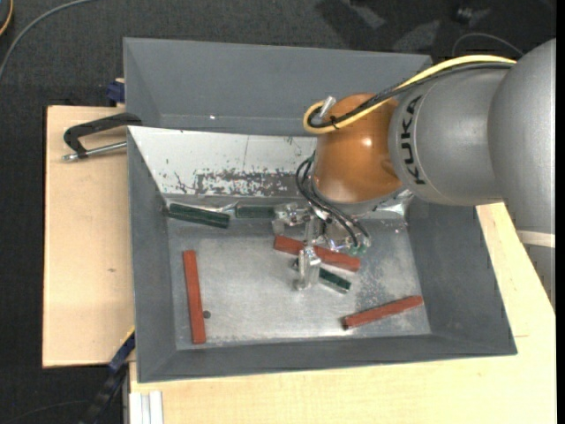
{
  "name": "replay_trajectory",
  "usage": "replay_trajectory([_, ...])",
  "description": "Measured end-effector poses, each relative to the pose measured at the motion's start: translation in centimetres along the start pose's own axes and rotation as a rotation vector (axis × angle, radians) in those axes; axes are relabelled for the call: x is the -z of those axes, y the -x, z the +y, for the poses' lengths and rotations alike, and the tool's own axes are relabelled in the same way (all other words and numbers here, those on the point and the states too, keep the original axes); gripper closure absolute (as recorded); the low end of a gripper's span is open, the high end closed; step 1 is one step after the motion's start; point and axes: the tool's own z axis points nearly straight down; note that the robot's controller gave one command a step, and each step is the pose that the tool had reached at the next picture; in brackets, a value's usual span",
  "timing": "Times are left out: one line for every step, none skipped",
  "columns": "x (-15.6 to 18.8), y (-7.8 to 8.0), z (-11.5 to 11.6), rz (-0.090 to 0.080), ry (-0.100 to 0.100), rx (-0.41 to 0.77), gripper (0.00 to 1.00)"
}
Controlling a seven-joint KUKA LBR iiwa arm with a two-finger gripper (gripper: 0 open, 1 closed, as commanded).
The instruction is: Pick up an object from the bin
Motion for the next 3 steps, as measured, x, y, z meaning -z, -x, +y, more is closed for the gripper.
replay_trajectory([0.2, -0.6, -2.6, -0.004, 0.0, 0.134, 0.0])
replay_trajectory([0.1, -0.6, -2.5, -0.005, 0.001, 0.135, 1.0])
replay_trajectory([12.8, 0.8, -3.3, -0.019, -0.003, 0.141, 1.0])
